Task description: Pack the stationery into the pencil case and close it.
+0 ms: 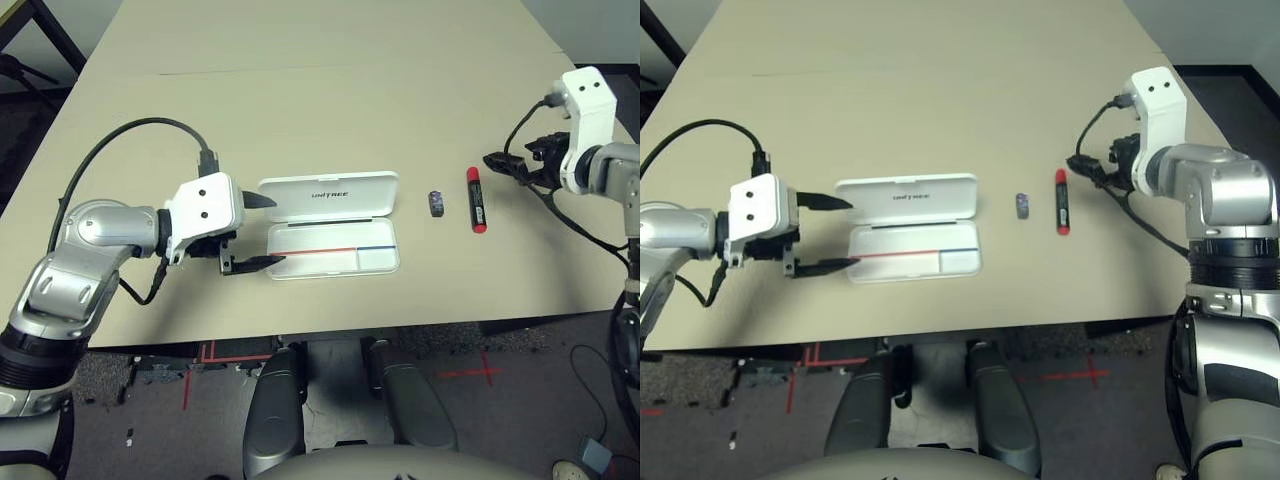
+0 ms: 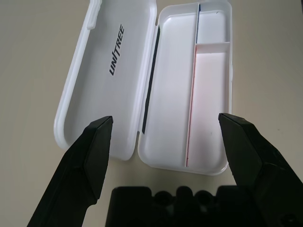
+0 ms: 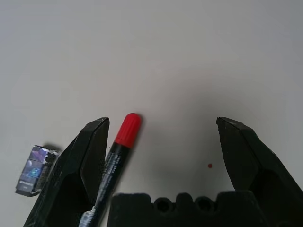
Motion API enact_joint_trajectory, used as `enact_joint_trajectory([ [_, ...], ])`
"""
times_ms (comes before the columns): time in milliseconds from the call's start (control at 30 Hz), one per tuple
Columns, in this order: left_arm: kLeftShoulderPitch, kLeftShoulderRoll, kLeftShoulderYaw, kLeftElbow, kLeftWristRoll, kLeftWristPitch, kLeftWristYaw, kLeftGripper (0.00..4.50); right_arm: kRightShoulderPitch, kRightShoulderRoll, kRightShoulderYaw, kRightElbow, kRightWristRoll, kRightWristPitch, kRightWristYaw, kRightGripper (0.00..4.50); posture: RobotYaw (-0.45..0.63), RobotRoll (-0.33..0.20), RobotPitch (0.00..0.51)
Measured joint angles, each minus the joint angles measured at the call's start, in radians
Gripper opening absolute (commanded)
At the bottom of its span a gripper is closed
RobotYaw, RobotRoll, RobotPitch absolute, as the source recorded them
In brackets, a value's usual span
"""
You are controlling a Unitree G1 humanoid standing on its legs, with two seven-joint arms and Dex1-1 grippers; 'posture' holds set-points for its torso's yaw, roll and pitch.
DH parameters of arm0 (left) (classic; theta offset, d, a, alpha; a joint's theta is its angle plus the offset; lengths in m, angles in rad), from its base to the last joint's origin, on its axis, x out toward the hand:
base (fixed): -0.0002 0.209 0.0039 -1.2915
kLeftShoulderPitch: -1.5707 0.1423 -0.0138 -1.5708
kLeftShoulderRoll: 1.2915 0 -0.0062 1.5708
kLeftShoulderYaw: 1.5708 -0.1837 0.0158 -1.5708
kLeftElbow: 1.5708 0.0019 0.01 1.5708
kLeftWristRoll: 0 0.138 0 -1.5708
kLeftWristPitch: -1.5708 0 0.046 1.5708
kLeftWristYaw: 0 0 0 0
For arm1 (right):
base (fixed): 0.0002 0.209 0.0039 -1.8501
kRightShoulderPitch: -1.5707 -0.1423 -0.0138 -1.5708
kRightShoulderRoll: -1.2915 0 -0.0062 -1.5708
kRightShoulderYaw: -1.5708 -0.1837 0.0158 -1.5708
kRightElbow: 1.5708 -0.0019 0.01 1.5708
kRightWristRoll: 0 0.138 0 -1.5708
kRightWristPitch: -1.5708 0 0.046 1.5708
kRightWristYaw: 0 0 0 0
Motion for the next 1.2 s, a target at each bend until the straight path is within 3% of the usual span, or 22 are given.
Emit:
enact_joint_trajectory([
  [333,-0.01,0.0,0.0,0.026,0.0,-0.026,0.0,4.48,0.057,0.118,-0.048,-0.142,0.024,0.203,-0.131,4.5,0.0,0.0,0.212],
  [767,-0.02,-0.002,-0.001,0.027,0.0,-0.035,0.0,4.48,0.154,0.132,0.024,-0.125,0.015,0.12,-0.193,4.5,0.01,0.0,0.207],
  [1100,-0.021,-0.006,-0.002,0.027,0.0,-0.035,0.0,4.48,0.169,0.133,0.055,-0.057,0.003,0.002,-0.201,4.5,0.02,0.0,0.204],
  [1200,-0.021,-0.006,-0.002,0.027,0.0,-0.036,0.0,4.5,0.169,0.133,0.063,-0.048,0.003,-0.02,-0.2,3.9,0.02,0.0,0.206],
])
